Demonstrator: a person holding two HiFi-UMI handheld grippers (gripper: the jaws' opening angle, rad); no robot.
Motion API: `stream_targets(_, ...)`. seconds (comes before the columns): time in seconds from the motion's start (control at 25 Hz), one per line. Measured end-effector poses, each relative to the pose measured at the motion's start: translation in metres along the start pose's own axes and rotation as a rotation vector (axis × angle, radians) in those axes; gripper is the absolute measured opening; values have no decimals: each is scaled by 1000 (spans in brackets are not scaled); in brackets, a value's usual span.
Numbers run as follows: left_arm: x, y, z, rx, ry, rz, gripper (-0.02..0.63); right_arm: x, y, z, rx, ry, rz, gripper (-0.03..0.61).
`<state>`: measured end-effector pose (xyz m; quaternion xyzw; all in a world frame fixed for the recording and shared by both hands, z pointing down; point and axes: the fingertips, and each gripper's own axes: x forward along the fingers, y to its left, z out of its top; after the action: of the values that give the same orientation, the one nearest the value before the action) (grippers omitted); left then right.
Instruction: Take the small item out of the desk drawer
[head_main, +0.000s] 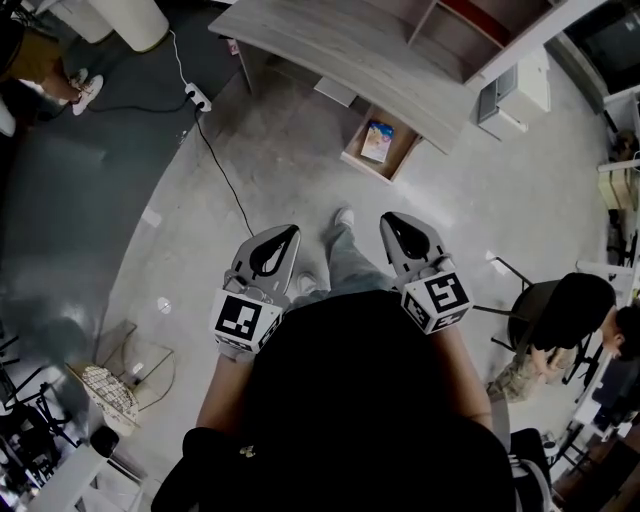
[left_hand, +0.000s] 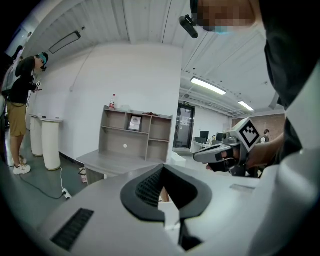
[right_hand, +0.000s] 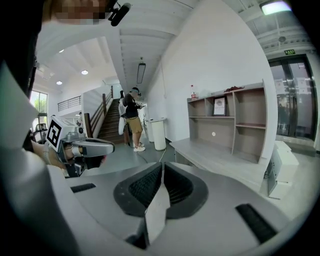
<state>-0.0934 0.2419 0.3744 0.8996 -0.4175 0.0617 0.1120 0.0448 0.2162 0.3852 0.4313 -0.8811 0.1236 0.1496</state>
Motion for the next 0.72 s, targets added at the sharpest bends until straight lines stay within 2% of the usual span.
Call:
stream_targets(0.16, 40, 32, 3, 3, 34, 30, 8, 42, -41, 8, 45, 12, 12, 3)
stream_targets(0.4, 108, 89, 25, -25, 67, 79, 8, 109, -114, 30, 58, 69, 12, 5)
stream_targets(0.48, 133, 98, 31, -30, 81, 93, 8, 124, -139, 29, 67, 96, 20, 18)
stream_targets(0.56, 157, 105, 35, -32, 93, 100, 8, 139, -162, 25, 82, 124, 32, 60)
stream_targets(0.72, 193, 110, 41, -1, 131, 90, 8, 165, -194, 9, 101, 188, 43, 95)
